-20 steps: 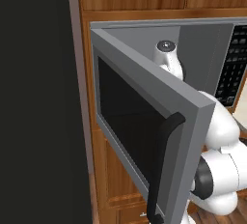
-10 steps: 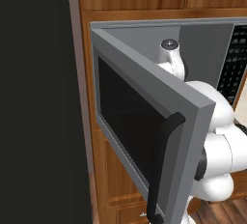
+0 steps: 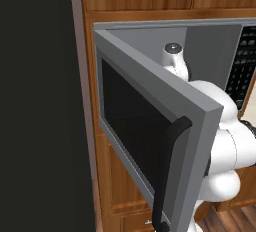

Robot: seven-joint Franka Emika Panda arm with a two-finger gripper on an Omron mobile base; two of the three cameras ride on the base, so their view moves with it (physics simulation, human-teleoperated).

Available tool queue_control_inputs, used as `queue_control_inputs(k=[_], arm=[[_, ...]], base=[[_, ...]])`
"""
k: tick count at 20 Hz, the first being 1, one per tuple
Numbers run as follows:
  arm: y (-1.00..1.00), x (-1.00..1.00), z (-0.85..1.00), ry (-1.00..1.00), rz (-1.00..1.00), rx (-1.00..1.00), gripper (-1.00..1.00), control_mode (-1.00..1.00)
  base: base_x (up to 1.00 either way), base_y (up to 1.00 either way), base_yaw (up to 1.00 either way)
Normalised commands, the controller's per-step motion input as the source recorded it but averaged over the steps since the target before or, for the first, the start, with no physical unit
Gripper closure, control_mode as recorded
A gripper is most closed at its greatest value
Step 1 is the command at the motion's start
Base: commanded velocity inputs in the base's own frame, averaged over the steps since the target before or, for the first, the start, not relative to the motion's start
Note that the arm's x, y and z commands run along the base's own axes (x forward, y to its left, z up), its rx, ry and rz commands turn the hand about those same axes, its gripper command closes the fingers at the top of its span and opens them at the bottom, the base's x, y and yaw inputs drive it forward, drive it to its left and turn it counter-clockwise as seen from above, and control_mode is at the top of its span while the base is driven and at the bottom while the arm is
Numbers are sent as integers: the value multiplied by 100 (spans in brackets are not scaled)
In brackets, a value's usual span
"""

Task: Pick the cup of tea, navigate to the dining table, and place it on the saucer.

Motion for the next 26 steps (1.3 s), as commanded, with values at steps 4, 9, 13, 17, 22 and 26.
queue_control_inputs(k=[4,9,13,17,22,26], arm=[[3,47,-25,0,1,6,-100,-100],[2,31,-9,0,2,5,-100,-100],[1,25,-12,0,1,1,-100,-100],[2,31,-23,0,0,0,-100,-100],[3,28,-16,0,0,0,-100,-100],[2,30,-21,0,0,0,-100,-100]], base=[[0,0,0],[0,0,0],[0,0,0],[0,0,0],[0,0,0],[0,0,0]])
